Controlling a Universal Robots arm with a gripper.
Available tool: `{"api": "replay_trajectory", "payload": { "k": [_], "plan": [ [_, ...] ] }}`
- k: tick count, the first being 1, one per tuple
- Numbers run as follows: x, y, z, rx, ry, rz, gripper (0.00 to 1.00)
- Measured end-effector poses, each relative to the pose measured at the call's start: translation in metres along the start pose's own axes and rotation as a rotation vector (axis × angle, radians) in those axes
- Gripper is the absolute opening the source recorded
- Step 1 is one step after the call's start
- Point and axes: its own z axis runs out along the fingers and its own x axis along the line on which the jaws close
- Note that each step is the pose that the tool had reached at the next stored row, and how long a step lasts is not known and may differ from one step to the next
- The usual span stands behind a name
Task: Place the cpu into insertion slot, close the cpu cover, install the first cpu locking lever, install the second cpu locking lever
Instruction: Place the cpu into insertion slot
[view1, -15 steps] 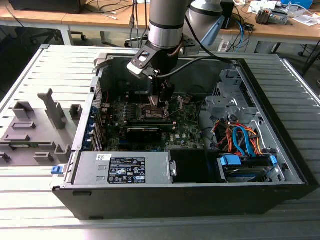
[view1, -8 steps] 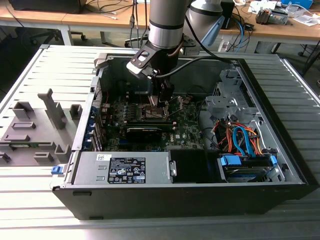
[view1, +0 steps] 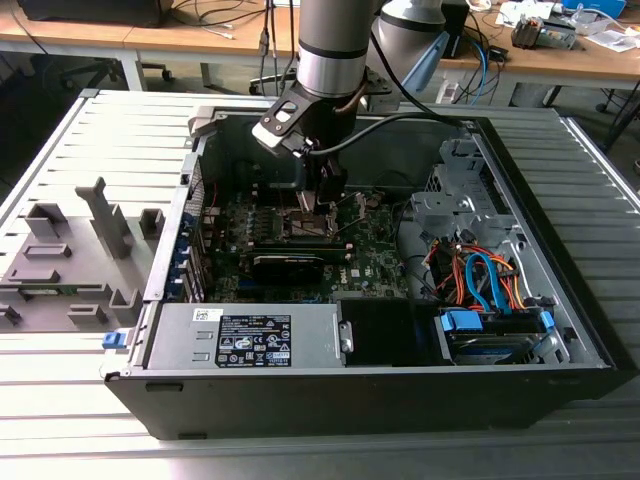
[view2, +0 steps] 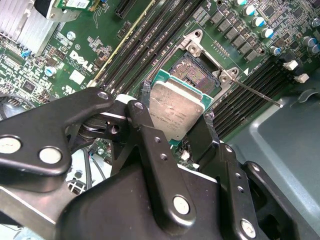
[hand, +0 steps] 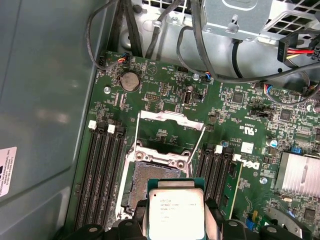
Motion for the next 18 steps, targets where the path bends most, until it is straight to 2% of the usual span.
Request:
{"api": "replay_trajectory", "payload": {
  "k": [18],
  "plan": [
    [0.0000,0.0000,0.0000,0.0005,0.0004,0.013,0.54]
  ]
}}
